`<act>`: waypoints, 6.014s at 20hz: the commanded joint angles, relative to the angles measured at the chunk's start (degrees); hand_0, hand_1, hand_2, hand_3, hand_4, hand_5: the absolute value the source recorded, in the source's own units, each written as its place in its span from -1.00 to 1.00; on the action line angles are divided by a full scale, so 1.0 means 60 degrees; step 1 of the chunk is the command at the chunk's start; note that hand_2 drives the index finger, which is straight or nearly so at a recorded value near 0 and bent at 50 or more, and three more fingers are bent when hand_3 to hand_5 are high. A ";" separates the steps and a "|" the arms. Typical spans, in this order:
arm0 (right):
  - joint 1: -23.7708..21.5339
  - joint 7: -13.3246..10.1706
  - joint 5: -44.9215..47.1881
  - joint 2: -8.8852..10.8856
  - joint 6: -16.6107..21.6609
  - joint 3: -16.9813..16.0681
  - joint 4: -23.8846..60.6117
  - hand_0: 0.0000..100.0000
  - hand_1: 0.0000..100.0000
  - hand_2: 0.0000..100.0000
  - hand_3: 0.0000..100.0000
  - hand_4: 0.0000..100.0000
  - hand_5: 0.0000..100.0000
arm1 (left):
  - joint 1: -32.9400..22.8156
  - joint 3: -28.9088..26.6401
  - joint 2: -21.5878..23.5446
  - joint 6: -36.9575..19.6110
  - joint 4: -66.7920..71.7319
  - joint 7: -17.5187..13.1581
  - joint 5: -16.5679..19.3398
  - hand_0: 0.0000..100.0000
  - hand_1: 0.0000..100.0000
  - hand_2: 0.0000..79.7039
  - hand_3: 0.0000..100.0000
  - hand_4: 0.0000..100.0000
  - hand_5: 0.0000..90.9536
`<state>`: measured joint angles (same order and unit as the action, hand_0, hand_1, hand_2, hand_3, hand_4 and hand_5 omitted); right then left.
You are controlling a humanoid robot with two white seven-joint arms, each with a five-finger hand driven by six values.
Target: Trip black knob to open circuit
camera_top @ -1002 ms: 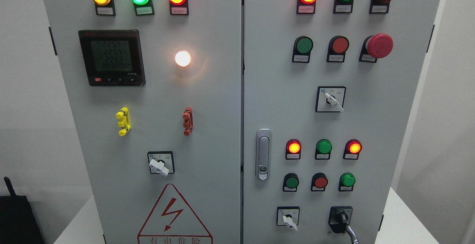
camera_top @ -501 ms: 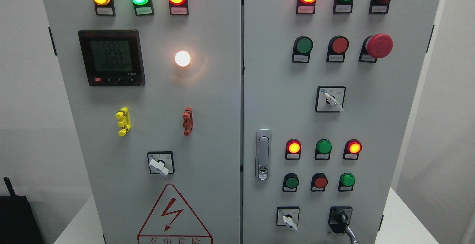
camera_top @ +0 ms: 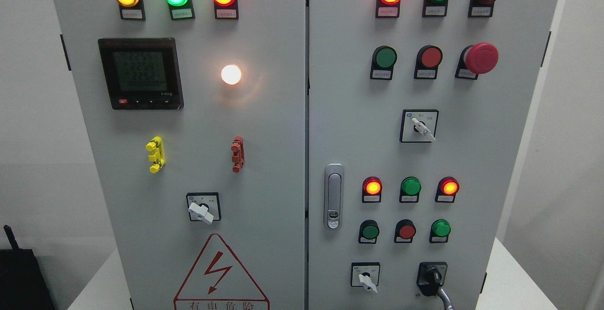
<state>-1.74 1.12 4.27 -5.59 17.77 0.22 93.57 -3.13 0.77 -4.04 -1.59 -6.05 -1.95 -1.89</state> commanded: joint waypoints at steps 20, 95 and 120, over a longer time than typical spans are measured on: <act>0.0144 0.0105 -0.0243 -0.0050 -0.0017 0.0594 0.0342 1.00 0.71 -1.00 0.92 0.80 0.83 | 0.0023 -0.0012 -0.0015 -0.0013 -0.0002 0.0002 -0.0023 -0.76 -0.22 -1.00 -1.00 -1.00 -1.00; 0.0276 -0.0261 -0.0228 -0.0021 -0.0017 0.0931 0.0591 1.00 0.70 -1.00 0.92 0.80 0.83 | 0.0023 -0.0012 -0.0015 -0.0013 -0.0002 0.0002 -0.0023 -0.76 -0.22 -1.00 -1.00 -1.00 -1.00; 0.0202 -0.0261 -0.0126 0.0038 -0.0017 0.0462 0.0576 1.00 0.71 -1.00 0.93 0.80 0.83 | 0.0023 -0.0012 -0.0015 0.0001 -0.0002 0.0002 -0.0023 -0.76 -0.22 -1.00 -1.00 -1.00 -1.00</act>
<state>-1.47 -2.11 3.60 -5.49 16.57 2.61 93.94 -3.13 0.77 -4.04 -1.59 -6.05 -1.95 -1.88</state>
